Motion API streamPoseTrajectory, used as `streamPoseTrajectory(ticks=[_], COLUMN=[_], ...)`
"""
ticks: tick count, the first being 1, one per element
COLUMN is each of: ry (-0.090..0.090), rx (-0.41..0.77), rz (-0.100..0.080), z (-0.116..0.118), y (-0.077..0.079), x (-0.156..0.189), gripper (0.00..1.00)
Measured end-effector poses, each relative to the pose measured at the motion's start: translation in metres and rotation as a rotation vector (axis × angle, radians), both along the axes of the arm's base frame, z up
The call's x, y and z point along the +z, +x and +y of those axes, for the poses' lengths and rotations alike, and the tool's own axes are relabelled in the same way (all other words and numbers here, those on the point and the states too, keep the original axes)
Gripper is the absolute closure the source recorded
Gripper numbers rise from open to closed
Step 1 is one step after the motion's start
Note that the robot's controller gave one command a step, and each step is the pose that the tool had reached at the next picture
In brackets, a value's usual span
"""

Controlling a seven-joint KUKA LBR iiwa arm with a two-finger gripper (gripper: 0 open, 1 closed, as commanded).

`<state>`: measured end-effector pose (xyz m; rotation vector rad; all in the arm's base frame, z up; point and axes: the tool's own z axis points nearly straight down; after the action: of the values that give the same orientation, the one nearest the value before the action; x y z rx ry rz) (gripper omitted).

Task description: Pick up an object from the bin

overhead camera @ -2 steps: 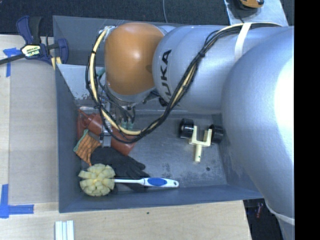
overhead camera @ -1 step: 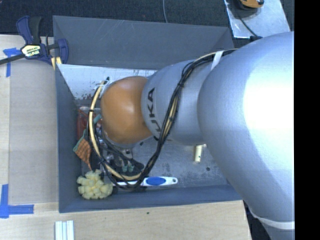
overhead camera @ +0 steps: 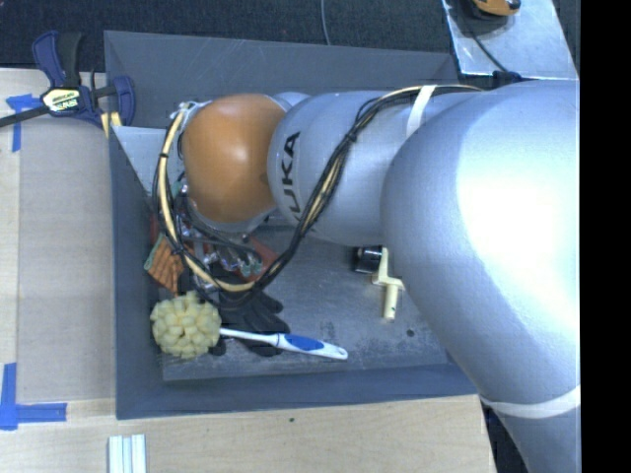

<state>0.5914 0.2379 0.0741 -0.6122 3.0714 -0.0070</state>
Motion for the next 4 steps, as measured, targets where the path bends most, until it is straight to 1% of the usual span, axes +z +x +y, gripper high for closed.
streamPoseTrajectory(ticks=[1, 2, 3, 4], ry=[0.009, 0.007, 0.009, 0.009], rx=[-0.361, -0.272, -0.464, -0.465], rz=[-0.007, -0.006, -0.006, -0.007], z=[-0.005, -0.003, -0.006, -0.006], y=[-0.028, -0.015, -0.043, -0.042], x=[-0.002, -0.002, -0.002, -0.002], gripper=[0.0, 0.0, 1.0, 1.0])
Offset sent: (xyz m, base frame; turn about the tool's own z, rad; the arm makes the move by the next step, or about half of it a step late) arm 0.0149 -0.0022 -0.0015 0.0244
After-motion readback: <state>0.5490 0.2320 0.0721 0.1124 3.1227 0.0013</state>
